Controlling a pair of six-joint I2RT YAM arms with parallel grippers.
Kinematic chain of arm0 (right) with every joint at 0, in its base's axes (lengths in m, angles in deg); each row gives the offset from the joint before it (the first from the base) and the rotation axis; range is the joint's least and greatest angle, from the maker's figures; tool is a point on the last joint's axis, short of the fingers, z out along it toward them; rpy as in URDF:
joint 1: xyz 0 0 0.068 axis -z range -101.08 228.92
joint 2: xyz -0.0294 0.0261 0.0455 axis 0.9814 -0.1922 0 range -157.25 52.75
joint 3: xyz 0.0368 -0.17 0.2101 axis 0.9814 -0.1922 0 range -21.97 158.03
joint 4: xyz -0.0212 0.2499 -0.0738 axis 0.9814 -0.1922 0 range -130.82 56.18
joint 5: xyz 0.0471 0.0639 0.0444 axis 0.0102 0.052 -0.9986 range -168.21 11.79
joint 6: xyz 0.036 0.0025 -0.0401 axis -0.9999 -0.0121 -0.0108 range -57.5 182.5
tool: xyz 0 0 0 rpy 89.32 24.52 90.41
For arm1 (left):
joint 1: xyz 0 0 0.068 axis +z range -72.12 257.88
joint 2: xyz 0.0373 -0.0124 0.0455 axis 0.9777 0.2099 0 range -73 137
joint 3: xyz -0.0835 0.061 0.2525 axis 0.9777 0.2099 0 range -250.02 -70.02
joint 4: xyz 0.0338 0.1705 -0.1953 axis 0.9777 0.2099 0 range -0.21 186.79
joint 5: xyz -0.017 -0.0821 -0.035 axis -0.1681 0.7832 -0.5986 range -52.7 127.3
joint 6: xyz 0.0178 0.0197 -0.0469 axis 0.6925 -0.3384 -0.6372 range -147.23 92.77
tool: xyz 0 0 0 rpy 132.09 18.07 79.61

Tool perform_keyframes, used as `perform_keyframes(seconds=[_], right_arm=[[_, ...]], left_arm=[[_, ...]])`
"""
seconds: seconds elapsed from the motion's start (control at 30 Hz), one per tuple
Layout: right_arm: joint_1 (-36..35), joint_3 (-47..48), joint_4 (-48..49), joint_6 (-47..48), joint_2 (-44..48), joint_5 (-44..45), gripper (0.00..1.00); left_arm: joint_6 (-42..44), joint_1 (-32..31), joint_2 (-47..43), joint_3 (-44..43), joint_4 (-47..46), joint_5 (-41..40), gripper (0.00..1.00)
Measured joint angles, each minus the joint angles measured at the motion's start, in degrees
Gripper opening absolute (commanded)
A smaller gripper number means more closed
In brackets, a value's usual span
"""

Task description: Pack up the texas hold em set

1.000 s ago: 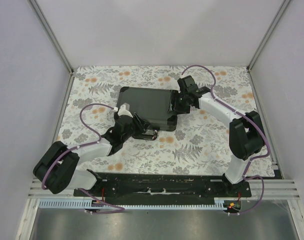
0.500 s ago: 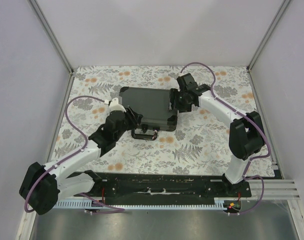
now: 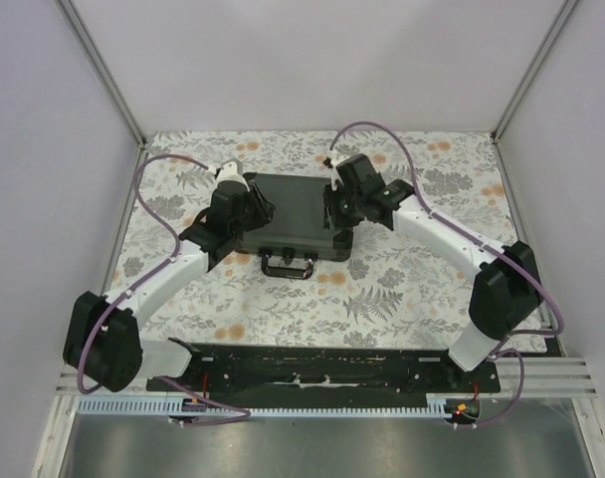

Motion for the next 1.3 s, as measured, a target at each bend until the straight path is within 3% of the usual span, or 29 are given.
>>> perform_keyframes(seconds=[0.2, 0.4, 0.6, 0.73, 1.0, 1.3], right_arm=[[-9.86, -8.31, 6.03, 4.48, 2.21, -2.21, 0.09], [-15.76, -9.79, 12.76, 7.26, -3.72, 0.96, 0.01], [-17.79, -9.81, 19.06, 8.98, -9.49, 5.2, 0.0], [-18.27, -9.81, 21.03, 9.05, -11.5, 7.58, 0.0], [-19.28, -9.81, 25.68, 9.11, -14.45, 11.04, 0.0], [-22.34, -10.73, 32.7, 9.6, -17.46, 18.08, 0.0]], left_arm=[[0.02, 2.08, 5.97, -0.66, 0.9, 6.03, 0.3], [0.92, 4.13, 7.65, -2.19, 2.6, 8.74, 0.23], [1.53, 5.92, 7.63, -1.99, 4.63, 9.42, 0.23], [1.9, 7.93, 7.58, -1.81, 5.51, 11.19, 0.27], [3.37, 14.05, 7.52, -5.29, 7.5, 13.81, 0.46], [3.89, 18.88, 7.65, -5.9, 7.5, 16.57, 0.6]])
